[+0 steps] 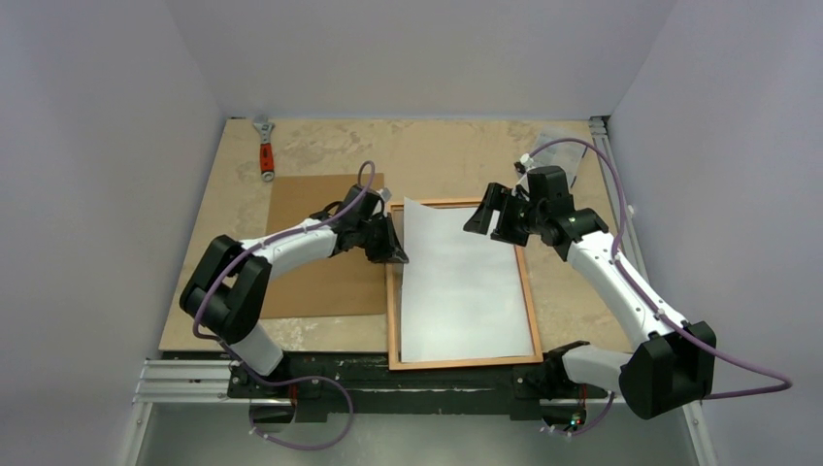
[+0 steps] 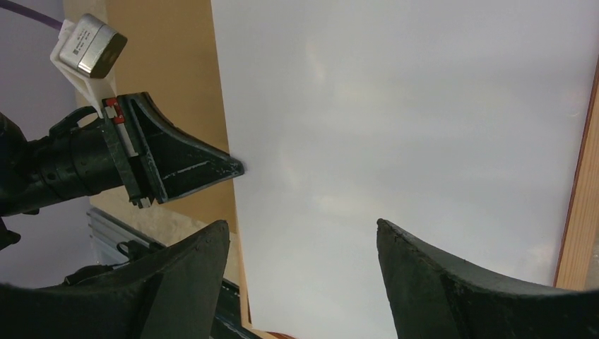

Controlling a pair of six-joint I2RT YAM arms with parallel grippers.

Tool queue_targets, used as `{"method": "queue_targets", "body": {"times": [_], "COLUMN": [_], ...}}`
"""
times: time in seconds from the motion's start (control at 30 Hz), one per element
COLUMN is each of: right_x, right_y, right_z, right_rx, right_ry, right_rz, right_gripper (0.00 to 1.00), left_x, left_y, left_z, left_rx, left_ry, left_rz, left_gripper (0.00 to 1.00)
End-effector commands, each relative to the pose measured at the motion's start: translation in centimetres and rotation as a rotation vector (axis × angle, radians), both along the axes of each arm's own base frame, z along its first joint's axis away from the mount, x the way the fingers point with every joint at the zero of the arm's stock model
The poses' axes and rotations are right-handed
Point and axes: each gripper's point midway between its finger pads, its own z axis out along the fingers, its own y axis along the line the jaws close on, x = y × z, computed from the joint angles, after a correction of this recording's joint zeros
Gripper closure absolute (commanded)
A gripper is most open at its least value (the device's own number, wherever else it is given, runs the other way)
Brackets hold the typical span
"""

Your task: Put the photo into the frame

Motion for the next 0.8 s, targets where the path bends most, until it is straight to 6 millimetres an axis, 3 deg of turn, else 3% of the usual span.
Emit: {"method": "queue_targets", "body": {"times": [0.0,0.1,0.23,0.33,0.4,0.57,0.77], "right_x": [0.3,0.3,0.1,0.0,0.0,-0.2,-1.3], "right_y": [0.0,-0.1,0.0,-0.2,-0.1,0.4,4.6], "right_z": [1.0,1.0,0.7,0.3,0.1,-0.6,-1.7], "right_rx": [0.0,-0.002,-0.009,-0.029,-0.026,-0.023,-0.092], "right_ry": [-0.055,-0.067,-0.065,-0.057,-0.046,-0.022,0.003], "right_rz": [0.022,0.025,0.041,0.05,0.057,0.073,0.168], "right_gripper": [0.22,0.16,0.12,0.1,0.1,0.1,0.11], "left_x": [1.0,0.9,0.7,0.5,0.5,-0.1,-1.5], "left_y": [-1.0,-0.5,0.3,1.3,2.4,6.3,13.4], "left_z": [1.3,1.9,3.3,4.5,5.3,6.8,6.9], "left_rx": [-0.023,0.004,0.044,0.095,0.134,0.266,0.5], "left_ry": [-0.041,-0.059,-0.105,-0.154,-0.192,-0.245,-0.274], "left_rz": [0.006,0.002,-0.021,-0.015,0.004,0.093,0.283], "left_gripper": [0.97,0.76,0.3,0.1,0.05,0.03,0.04]}}
